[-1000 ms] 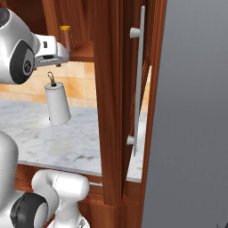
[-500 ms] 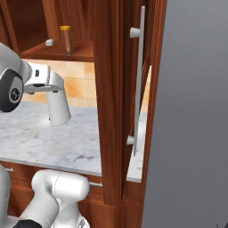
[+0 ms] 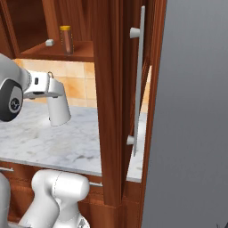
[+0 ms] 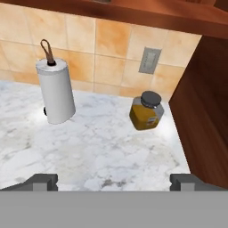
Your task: Pick the honey bottle and honey bottle from the counter and place them in the cabinets closest to them.
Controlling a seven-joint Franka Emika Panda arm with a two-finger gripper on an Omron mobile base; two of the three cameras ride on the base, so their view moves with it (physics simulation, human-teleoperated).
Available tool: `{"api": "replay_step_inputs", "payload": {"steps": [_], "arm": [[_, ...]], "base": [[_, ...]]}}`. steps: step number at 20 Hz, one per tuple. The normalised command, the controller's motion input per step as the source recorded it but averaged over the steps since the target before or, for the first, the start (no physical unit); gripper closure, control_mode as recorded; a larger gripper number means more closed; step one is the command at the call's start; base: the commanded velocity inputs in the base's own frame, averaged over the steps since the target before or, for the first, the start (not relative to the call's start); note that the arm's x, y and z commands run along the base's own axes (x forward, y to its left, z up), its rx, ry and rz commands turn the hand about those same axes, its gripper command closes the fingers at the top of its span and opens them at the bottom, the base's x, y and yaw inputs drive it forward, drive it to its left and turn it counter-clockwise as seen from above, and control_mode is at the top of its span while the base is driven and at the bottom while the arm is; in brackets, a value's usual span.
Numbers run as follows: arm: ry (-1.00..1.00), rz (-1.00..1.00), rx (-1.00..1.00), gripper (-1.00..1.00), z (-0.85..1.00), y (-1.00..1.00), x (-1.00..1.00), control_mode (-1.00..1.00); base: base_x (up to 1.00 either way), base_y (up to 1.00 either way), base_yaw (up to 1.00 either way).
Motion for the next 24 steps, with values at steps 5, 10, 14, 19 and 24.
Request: {"api": "replay_step_inputs", "payload": {"steps": [5, 10, 14, 19, 24], "arm": [[0.0, 0.0, 0.0, -1.0, 0.0, 0.0, 0.0, 1.0], [0.0, 0.0, 0.0, -1.0, 0.0, 0.0, 0.0, 1.0], [0.0, 0.0, 0.0, -1.0, 0.0, 0.0, 0.0, 1.0], [0.0, 0.0, 0.0, -1.0, 0.0, 0.0, 0.0, 1.0], [0.0, 0.0, 0.0, -1.0, 0.0, 0.0, 0.0, 1.0]], "base": [[0.0, 0.0, 0.0], [-0.06, 0.01, 0.0], [-0.45, 0.46, 0.04], [-0.78, 0.66, 0.13], [-1.0, 0.71, 0.06]]}}
